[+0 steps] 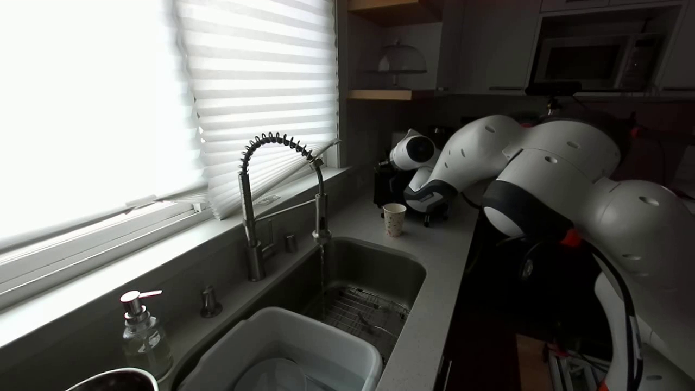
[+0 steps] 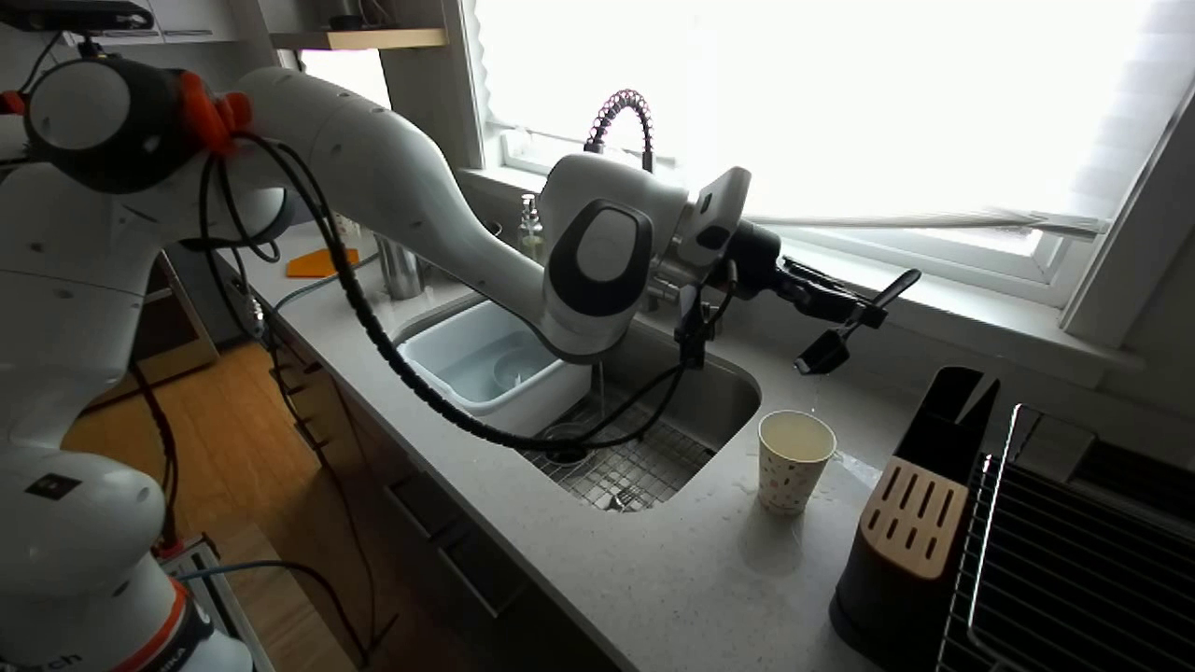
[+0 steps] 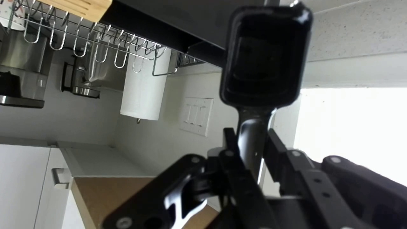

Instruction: Pick up the black scoop and use it to move one scoop of water from the tap into the styrofoam cup

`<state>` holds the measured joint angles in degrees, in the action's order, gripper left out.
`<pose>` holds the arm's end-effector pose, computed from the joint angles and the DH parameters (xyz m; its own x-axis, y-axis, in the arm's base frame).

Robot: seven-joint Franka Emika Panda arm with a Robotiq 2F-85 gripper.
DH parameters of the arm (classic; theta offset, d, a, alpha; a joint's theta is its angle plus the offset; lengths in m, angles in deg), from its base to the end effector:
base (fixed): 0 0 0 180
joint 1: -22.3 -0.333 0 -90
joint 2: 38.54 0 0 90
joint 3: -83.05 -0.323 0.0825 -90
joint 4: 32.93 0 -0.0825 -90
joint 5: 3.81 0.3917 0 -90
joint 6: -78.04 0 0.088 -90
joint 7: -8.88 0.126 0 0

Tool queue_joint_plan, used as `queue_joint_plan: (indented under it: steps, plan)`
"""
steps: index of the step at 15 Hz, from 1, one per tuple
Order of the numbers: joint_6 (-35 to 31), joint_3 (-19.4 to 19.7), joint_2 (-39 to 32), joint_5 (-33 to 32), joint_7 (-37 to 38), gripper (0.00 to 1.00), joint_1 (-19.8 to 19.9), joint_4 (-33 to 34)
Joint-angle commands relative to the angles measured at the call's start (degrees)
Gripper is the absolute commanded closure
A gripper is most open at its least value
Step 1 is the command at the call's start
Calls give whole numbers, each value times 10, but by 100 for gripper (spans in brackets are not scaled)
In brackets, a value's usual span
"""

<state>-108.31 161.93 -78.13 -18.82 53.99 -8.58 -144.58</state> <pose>0.5721 -0.3614 0.4743 0.3317 -0.1948 0.9231 -0.8137 -0.5542 0.1754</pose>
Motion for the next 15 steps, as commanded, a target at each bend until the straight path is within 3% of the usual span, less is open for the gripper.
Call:
queue_joint_plan:
  steps: [1, 5, 6, 11, 15]
  plan:
    - [-25, 23, -21, 11, 16, 94, -20, -20]
    - [-43, 35, -36, 12, 23, 94, -26, -23]
    - [-47, 24, -40, 97, -56, 94, -28, -29]
    - [-61, 13, -55, 234, -159, 94, -33, -34]
    - [-66, 3, -60, 309, -221, 94, -37, -36]
